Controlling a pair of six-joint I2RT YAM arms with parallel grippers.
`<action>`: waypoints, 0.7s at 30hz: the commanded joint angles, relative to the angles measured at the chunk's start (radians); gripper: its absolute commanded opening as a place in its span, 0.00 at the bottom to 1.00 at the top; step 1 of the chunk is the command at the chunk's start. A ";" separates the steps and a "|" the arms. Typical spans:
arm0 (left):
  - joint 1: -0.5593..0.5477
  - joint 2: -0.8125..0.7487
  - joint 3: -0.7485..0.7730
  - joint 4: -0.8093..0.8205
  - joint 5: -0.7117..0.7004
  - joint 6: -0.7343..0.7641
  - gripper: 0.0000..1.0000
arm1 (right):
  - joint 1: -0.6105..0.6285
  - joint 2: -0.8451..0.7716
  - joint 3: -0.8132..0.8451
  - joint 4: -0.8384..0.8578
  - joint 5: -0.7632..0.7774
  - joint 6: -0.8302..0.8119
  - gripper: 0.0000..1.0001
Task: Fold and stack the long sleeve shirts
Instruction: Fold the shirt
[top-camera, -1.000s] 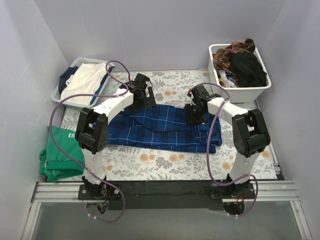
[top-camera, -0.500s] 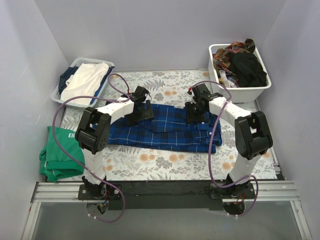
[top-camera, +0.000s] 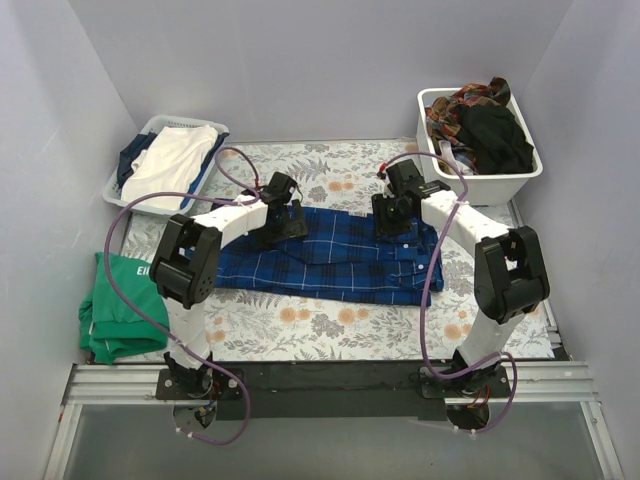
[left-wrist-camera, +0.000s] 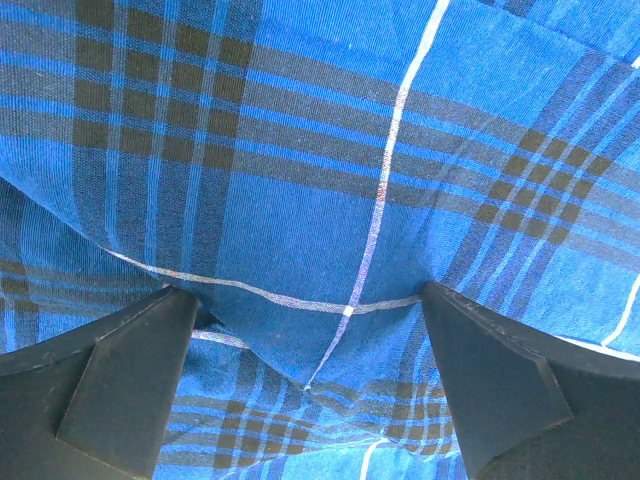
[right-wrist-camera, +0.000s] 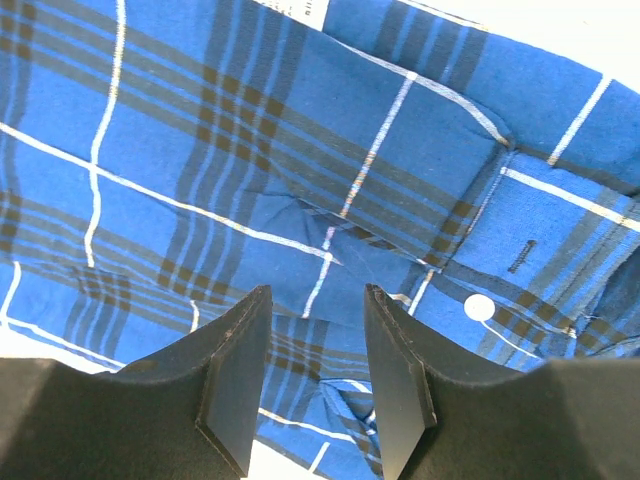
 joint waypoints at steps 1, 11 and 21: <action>0.018 0.007 0.043 0.002 -0.040 0.033 0.96 | 0.004 0.024 0.030 -0.019 0.044 0.005 0.51; 0.018 -0.140 0.091 -0.113 -0.063 0.006 0.98 | 0.004 0.016 0.052 -0.041 0.049 -0.044 0.51; 0.017 -0.420 -0.229 -0.246 -0.069 -0.085 0.98 | 0.004 0.055 0.015 -0.053 0.039 -0.052 0.51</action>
